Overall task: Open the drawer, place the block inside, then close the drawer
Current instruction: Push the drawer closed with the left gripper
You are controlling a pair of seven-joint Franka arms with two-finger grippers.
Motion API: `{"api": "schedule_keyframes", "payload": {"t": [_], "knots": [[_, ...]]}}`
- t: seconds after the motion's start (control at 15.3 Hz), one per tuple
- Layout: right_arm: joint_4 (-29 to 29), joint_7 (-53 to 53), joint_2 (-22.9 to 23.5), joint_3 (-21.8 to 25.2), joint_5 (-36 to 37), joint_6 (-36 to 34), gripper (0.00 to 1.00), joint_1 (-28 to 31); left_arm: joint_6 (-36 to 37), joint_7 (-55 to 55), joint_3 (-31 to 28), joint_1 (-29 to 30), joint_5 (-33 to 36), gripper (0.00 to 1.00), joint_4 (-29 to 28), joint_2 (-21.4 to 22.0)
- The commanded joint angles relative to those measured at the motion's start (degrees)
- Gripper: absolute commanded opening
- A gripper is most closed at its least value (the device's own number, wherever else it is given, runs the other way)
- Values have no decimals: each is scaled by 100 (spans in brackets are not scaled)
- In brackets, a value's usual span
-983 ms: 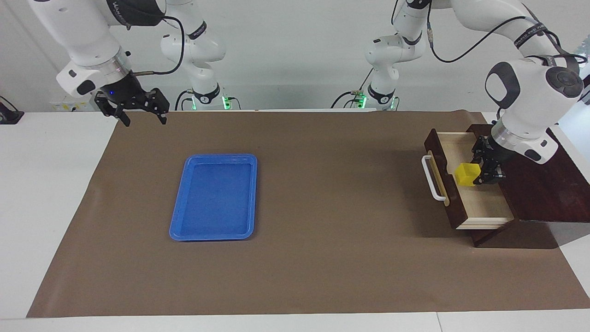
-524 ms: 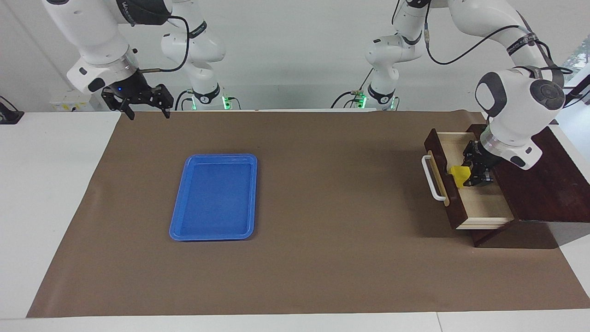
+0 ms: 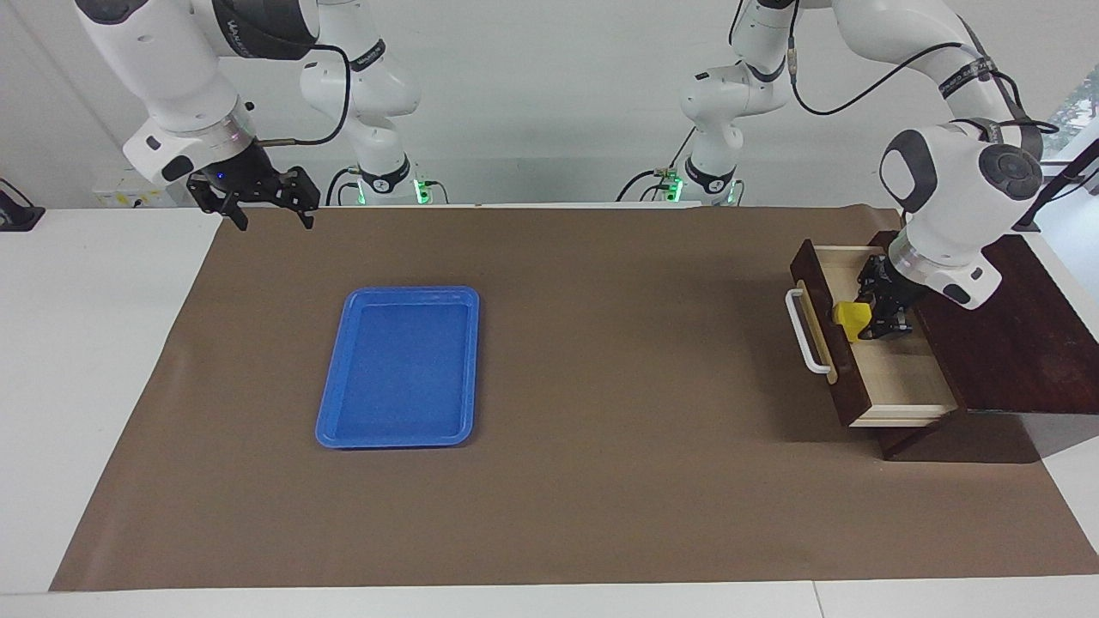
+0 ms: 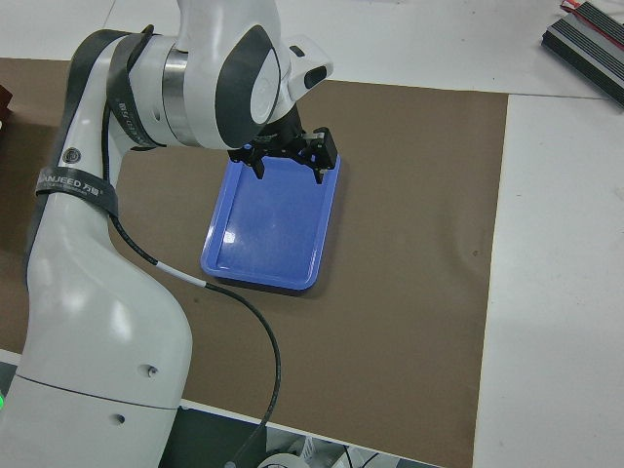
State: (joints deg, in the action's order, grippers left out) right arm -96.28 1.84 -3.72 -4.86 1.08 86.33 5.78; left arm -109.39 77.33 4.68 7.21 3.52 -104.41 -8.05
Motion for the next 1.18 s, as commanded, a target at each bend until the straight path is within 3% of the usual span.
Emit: {"api": "schedule_keyframes", "payload": {"t": [0.0,0.13,0.46,0.59,0.85,1.11], "knots": [[180,97,82,-102,120,-54,100,116,-82,-43,41,35,61,100,-229,207],[180,-51,73,-111,103,-81,100,116,-3,-8,41,-9,122,100,-72,207],[171,-175,56,-120,76,-160,100,72,981,315,103,-306,-35,100,1071,146],[171,-193,56,-120,111,-160,100,37,850,790,103,-684,0,100,880,198],[171,-176,38,-120,120,-151,100,37,262,993,94,-1143,315,100,-201,532],[101,-175,12,-102,59,-203,100,72,-213,1538,94,-1442,1614,100,-834,568]]}}
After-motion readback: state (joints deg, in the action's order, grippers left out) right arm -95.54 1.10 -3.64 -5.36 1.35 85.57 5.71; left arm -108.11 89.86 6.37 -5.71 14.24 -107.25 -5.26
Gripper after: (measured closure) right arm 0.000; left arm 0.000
